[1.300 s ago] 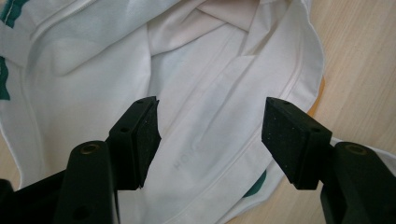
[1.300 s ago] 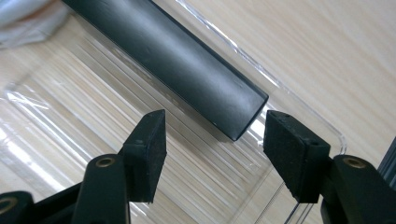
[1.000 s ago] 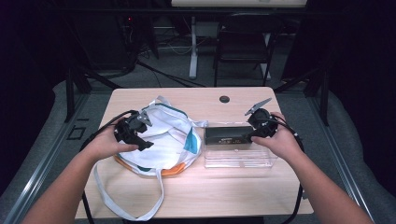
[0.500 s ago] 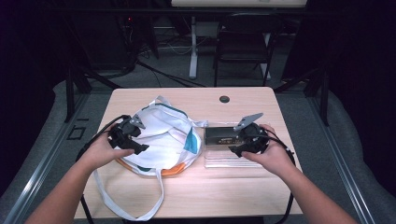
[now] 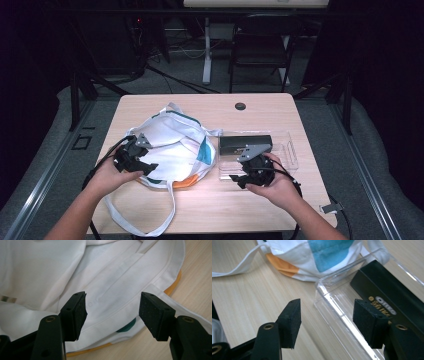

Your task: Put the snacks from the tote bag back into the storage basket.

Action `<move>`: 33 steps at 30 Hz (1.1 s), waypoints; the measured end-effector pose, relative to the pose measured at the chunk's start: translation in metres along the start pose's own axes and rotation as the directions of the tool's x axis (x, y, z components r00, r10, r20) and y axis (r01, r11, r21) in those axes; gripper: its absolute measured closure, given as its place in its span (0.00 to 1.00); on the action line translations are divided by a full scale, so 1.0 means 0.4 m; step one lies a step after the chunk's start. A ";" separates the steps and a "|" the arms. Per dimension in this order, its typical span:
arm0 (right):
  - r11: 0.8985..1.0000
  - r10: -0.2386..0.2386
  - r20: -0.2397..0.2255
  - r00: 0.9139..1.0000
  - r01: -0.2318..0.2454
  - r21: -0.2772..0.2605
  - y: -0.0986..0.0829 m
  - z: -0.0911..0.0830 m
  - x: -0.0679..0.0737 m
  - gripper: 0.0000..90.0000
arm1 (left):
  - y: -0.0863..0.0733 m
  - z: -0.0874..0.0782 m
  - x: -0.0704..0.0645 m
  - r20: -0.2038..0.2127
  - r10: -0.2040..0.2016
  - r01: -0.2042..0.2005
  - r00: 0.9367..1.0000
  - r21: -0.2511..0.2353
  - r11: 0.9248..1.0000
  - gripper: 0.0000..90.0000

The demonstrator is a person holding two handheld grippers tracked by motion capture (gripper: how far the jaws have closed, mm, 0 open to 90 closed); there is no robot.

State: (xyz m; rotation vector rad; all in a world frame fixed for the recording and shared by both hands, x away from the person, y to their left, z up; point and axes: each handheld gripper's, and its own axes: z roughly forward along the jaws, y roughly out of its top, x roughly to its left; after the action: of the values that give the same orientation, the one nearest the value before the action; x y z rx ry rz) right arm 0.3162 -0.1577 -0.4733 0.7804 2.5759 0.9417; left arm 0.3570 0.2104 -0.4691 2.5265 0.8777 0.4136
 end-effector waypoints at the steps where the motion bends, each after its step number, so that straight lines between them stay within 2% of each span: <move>1: 1.000 -0.002 -0.005 1.000 0.002 -0.001 -0.002 0.003 0.005 0.44 | -0.004 0.002 -0.002 -0.004 0.000 0.000 1.000 -0.002 1.000 0.43; 5: 1.000 -0.008 0.005 1.000 0.008 -0.014 -0.018 0.023 0.030 0.44 | -0.020 0.008 -0.013 -0.020 -0.030 0.029 0.999 -0.013 0.999 0.44; 10: 1.000 -0.010 -0.025 1.000 0.009 -0.030 -0.037 0.043 0.053 0.45 | -0.046 0.021 -0.026 -0.004 -0.081 0.081 0.997 -0.056 0.995 0.44; 11: 0.999 -0.010 -0.025 1.000 0.009 -0.039 -0.041 0.046 0.058 0.45 | -0.051 0.026 -0.029 -0.014 -0.094 0.092 0.996 -0.069 0.993 0.44; 14: 0.997 -0.031 -0.033 0.999 0.029 -0.068 -0.046 0.049 0.069 0.45 | -0.060 0.034 -0.033 -0.013 -0.113 0.111 0.994 -0.085 0.990 0.44; 16: 0.996 -0.026 -0.033 0.999 0.023 -0.091 -0.048 0.052 0.078 0.45 | -0.065 0.040 -0.034 -0.009 -0.123 0.122 0.992 -0.092 0.988 0.44; 18: 0.995 -0.031 -0.040 0.999 0.028 -0.092 -0.051 0.058 0.085 0.45 | -0.067 0.047 -0.034 0.000 -0.132 0.132 0.991 -0.094 0.987 0.45; 23: 0.992 -0.038 -0.063 0.997 0.030 -0.119 -0.061 0.066 0.098 0.45 | -0.068 0.057 -0.039 -0.009 -0.142 0.140 0.990 -0.107 0.984 0.45; 28: 0.993 -0.052 -0.070 0.996 0.044 -0.112 -0.069 0.079 0.113 0.45 | -0.074 0.067 -0.044 0.000 -0.153 0.152 0.988 -0.114 0.982 0.45; 33: 0.993 -0.057 -0.069 0.996 0.049 -0.110 -0.074 0.088 0.122 0.45 | -0.081 0.072 -0.055 -0.011 -0.154 0.151 0.988 -0.125 0.981 0.45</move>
State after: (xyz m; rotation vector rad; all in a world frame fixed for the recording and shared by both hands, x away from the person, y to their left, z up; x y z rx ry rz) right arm 0.2804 -0.1308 -0.5230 0.6575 2.5674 1.1009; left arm 0.3357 0.2104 -0.5126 2.3271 1.0135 0.4322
